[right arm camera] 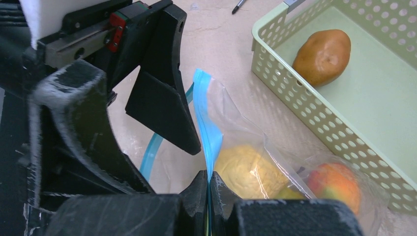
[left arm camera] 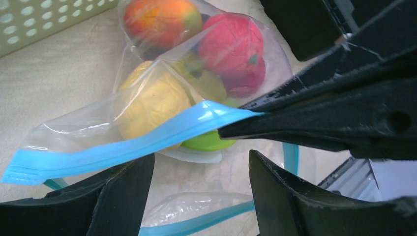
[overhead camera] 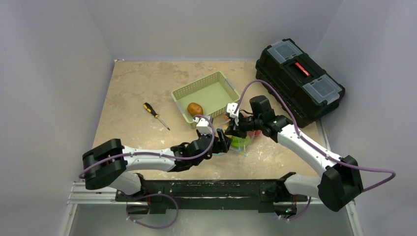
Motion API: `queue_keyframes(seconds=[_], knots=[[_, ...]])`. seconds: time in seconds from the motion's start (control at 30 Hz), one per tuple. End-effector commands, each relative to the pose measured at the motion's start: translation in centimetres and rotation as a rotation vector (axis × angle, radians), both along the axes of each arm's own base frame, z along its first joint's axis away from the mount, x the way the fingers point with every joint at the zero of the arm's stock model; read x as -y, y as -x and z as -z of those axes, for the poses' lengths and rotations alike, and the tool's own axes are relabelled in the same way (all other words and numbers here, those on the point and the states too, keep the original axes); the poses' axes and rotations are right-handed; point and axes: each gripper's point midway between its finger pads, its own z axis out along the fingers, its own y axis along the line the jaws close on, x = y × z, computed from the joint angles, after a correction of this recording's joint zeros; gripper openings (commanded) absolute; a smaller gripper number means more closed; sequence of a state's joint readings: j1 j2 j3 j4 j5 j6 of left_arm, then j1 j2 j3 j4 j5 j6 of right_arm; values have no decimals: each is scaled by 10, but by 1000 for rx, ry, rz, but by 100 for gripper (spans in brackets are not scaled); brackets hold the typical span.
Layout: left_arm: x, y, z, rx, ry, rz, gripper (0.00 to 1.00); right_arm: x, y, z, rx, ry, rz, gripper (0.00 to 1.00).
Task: Open the zip-top bag and remove the fake food
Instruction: Pick up the fake fruit from the zipper food storage bag.
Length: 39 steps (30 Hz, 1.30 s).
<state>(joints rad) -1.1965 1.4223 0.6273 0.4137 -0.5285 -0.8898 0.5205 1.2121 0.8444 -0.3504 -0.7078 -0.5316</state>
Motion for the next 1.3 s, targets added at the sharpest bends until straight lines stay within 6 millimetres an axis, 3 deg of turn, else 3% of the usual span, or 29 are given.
queue_keyframes(seconds=[0.0,0.2,0.47,0.67,1.0,1.2,1.27], knots=[[-7,-20,4,-19,-6,-130,69,-6,-1,-11,10,-41,-15,0],[-5,-30,21,10,-43,-130,70,-7,-1,-12,5,-45,-10,0],[6,-47,29,44,-75,-135,71,-9,1,-12,-2,-49,-17,0],[-3,-54,47,-18,-106,-237,80,-10,1,-11,-5,-48,-20,0],[-3,-67,62,-12,-139,-289,76,-10,1,-11,-5,-49,-18,0],[7,-63,49,109,-88,-162,77,-8,-1,-12,10,-35,-10,0],[11,-60,42,156,-64,-109,77,-6,-2,-13,24,-27,-7,8]])
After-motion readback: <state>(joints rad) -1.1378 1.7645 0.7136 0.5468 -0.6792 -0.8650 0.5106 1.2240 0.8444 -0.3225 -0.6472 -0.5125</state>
